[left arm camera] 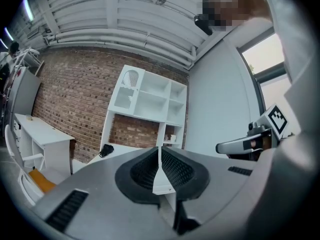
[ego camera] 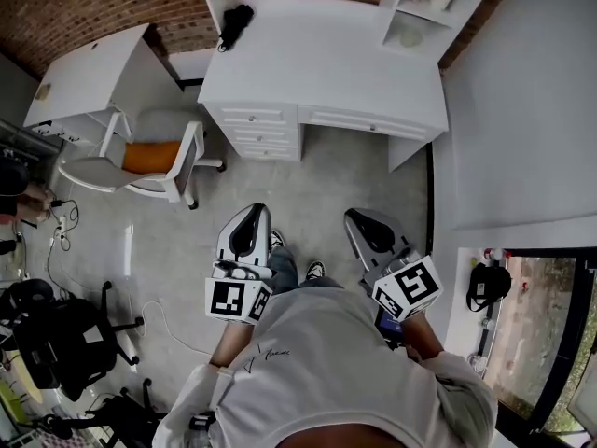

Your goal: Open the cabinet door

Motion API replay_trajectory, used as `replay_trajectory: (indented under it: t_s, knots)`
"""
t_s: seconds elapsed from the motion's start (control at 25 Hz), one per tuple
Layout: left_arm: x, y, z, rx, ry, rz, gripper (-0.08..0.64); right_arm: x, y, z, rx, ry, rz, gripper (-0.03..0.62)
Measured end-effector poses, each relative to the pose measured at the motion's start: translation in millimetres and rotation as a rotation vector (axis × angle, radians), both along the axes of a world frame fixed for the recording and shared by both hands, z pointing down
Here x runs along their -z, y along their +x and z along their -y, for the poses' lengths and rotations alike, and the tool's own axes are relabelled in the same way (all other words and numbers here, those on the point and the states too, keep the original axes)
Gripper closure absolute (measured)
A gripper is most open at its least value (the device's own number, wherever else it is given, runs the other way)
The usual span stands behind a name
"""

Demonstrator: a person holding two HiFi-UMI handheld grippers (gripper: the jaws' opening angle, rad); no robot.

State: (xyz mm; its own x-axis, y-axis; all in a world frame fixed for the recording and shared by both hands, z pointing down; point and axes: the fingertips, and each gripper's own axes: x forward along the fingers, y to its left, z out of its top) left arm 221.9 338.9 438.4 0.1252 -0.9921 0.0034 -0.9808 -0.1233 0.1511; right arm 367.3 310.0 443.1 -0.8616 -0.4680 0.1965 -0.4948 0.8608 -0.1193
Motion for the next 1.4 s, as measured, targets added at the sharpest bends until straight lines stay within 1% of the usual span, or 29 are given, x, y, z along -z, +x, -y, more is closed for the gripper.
replay_trajectory:
  t_s: [0.16, 0.24, 0.32, 0.4, 0.64, 0.76, 0.92, 1.12, 1.4]
  knots:
    - [4, -18, 27, -0.021, 0.018, -0.007, 0.532, 6, -21, 27, -0.004, 0.016, -0.014, 0.565]
    - [9, -27, 38, -0.054, 0.031, -0.011, 0.533, 13, -36, 38, 0.01, 0.0, 0.017, 0.565]
    - [14, -38, 49, -0.072, 0.045, 0.002, 0.532, 22, -52, 50, 0.028, -0.018, 0.052, 0.565]
    - [19, -51, 59, -0.073, 0.056, 0.013, 0.532, 28, -68, 62, 0.033, -0.015, 0.061, 0.565]
    - [27, -96, 82, -0.081, 0.08, 0.0, 0.532, 35, -118, 87, 0.036, -0.013, 0.099, 0.565]
    - [28, -120, 90, -0.088, 0.091, 0.005, 0.532, 37, -144, 96, 0.03, 0.002, 0.095, 0.565]
    - [26, -155, 97, -0.071, 0.098, -0.004, 0.532, 37, -175, 104, 0.034, 0.015, 0.08, 0.565]
    - [21, -185, 108, -0.051, 0.081, -0.036, 0.532, 31, -195, 111, 0.041, -0.021, 0.063, 0.565]
    - [11, -185, 131, -0.09, 0.042, -0.04, 0.532, 24, -203, 132, 0.037, -0.021, 0.029, 0.565]
